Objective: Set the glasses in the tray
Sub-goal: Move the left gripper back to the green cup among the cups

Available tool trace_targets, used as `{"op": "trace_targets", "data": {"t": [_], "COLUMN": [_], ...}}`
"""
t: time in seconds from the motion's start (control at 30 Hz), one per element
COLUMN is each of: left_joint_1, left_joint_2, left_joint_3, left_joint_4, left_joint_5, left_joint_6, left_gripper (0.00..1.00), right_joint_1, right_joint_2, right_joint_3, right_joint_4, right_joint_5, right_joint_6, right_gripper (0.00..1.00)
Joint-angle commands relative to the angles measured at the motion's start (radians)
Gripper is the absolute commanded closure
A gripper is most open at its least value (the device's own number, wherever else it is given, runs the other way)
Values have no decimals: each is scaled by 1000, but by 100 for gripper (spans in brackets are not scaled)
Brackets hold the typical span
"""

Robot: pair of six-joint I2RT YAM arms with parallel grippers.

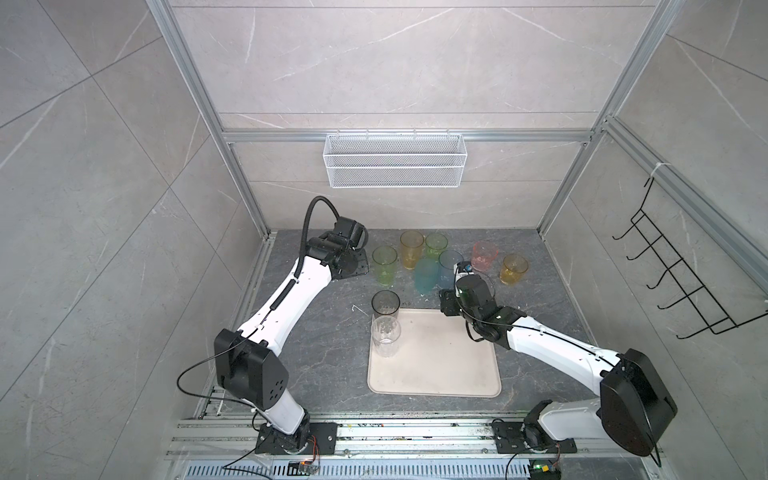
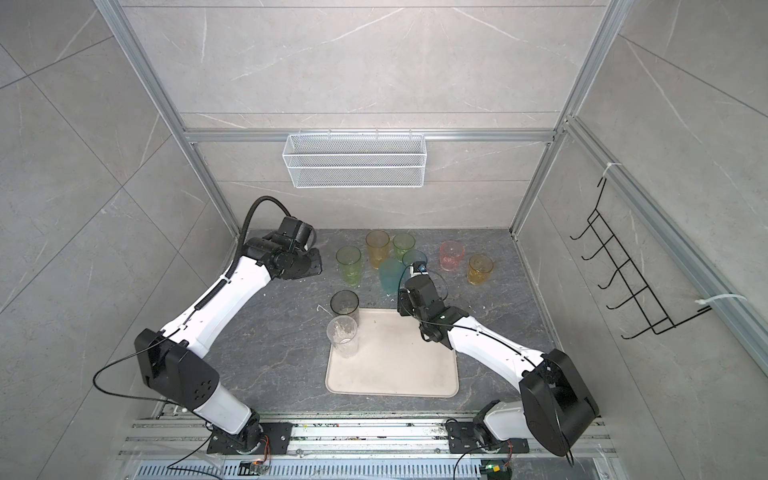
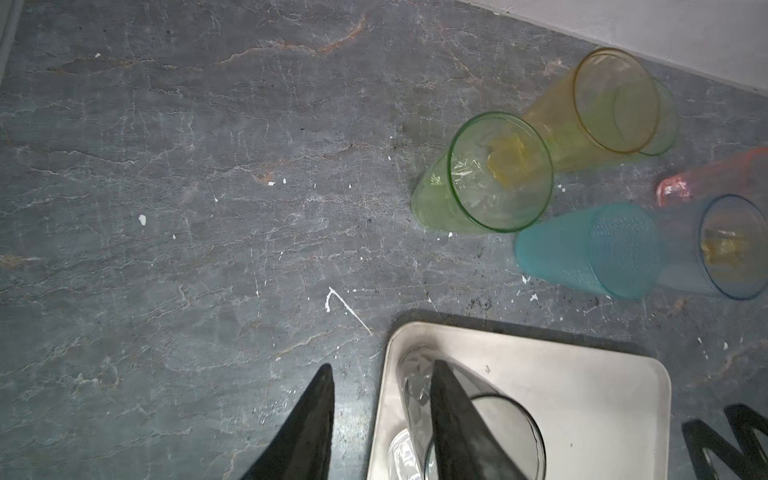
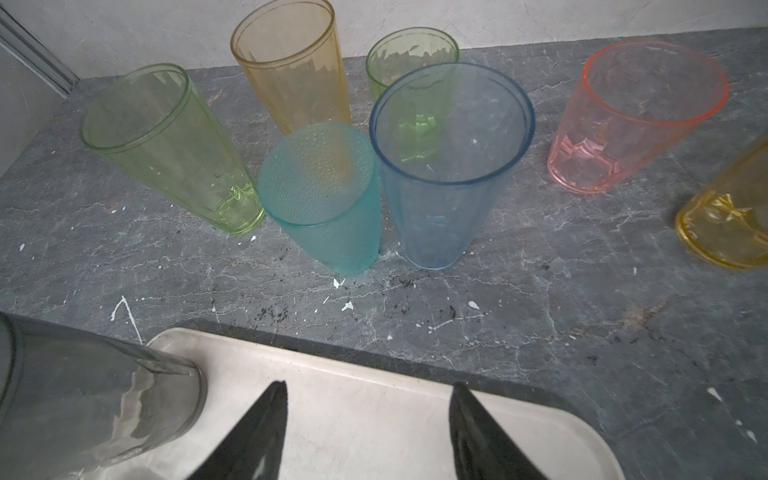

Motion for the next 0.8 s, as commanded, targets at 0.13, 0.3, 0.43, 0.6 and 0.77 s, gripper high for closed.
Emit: {"op": "trace_targets", "data": {"t": [0.13,0.3,0.43,0.6,0.77], "left_joint_1": [17,17,21,29,43], "left_joint_2": [164,259,309,375,444], "left_joint_3": [143,229,285,366,438], "left_joint_4": [67,65,66,50,42], "left_joint_5": [8,33,41,54,67], "left_joint_6": [-5,11,31,52,51], "left_gripper": [60,59,58,58,58], "right_joint_1": [-3,-2,-3,-3,-3], "right_joint_2": [-22,-16,-16,-21,-22], "right_joint_3": [7,7,8,8,6], "right_joint_4": [-1,0,1,-1,-1], "right_joint_5": [22,28,30,32,31], "right_joint_6": [10,8,8,7,7], "right_gripper": [36,36,36,36,36]}}
